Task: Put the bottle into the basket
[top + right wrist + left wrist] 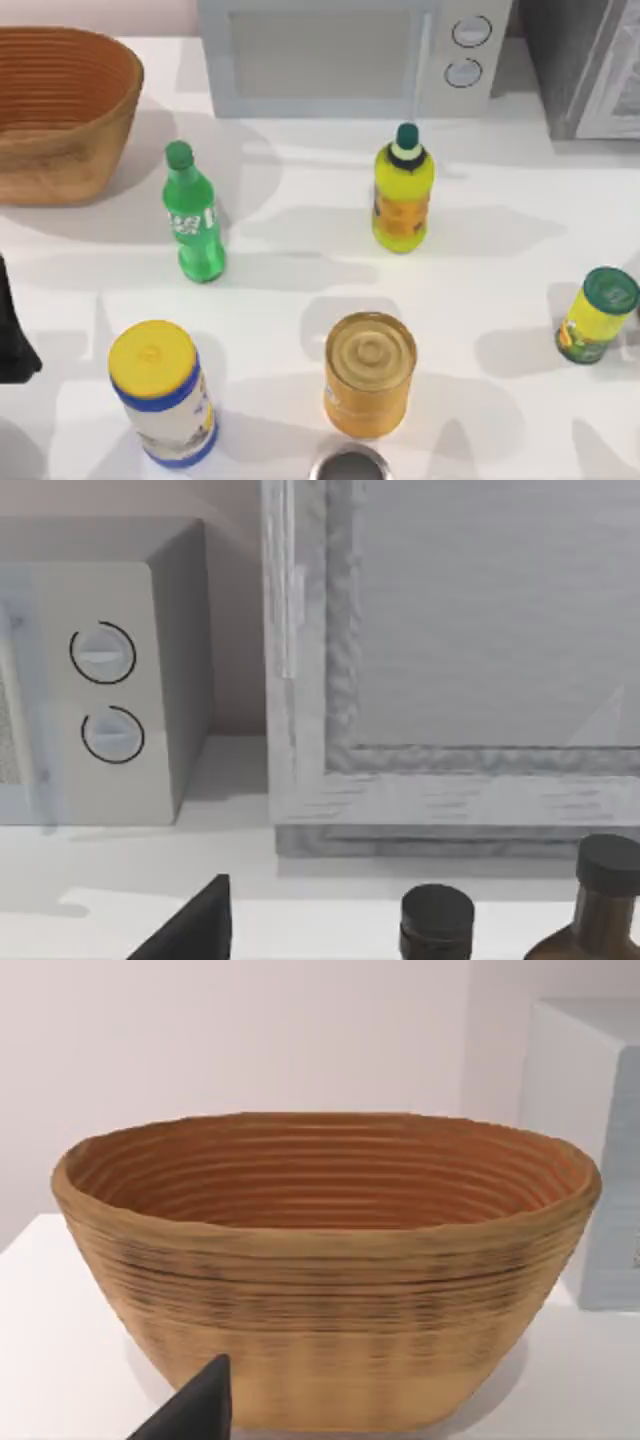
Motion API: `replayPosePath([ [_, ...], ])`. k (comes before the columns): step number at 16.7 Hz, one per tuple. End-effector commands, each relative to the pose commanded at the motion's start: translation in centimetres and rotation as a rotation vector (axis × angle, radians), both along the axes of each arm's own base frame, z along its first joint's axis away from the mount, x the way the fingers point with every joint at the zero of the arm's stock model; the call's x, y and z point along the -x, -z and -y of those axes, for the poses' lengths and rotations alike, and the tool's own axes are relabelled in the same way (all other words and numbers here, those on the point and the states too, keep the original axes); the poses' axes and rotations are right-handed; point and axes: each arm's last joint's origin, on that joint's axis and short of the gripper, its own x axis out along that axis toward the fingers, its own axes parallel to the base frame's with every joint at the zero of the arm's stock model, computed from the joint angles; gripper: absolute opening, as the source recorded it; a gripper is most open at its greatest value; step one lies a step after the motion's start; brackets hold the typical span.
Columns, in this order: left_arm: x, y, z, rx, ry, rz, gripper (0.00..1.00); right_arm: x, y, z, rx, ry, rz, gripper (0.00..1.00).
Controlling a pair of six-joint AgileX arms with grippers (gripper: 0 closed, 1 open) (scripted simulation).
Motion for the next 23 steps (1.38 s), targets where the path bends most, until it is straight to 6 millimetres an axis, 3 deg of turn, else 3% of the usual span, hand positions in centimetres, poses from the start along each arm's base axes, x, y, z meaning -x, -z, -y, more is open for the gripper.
replayPosePath([
  [4, 0.0, -0.9, 0.1, 0.001, 0.032, 0.027, 1.0, 0.0, 0.0, 0.0, 0.0, 0.0, 0.0, 1.0],
  [9, -1.2, -6.3, 0.8, -0.019, 0.22, 0.181, 1.0, 0.0, 0.0, 0.0, 0.0, 0.0, 0.0, 1.0],
  [12, -3.9, -9.2, 1.0, -0.054, 0.314, 0.263, 1.0, 0.0, 0.0, 0.0, 0.0, 0.0, 0.0, 1.0],
  [14, -6.6, -9.8, 0.9, -0.075, 0.352, 0.273, 1.0, 0.0, 0.0, 0.0, 0.0, 0.0, 0.0, 1.0],
  [16, -9.7, -9.2, 0.8, -0.095, 0.393, 0.265, 1.0, 0.0, 0.0, 0.0, 0.0, 0.0, 0.0, 1.0],
  [18, -12.5, -7.3, 0.9, -0.108, 0.453, 0.221, 1.0, 0.0, 0.0, 0.0, 0.0, 0.0, 0.0, 1.0],
  [20, -14.6, -4.5, 1.1, -0.111, 0.522, 0.151, 1.0, 0.0, 0.0, 0.0, 0.0, 0.0, 0.0, 1.0],
  [23, -15.9, 0.6, 1.7, -0.099, 0.639, 0.0, 1.0, 0.0, 0.0, 0.0, 0.0, 0.0, 0.0, 1.0],
])
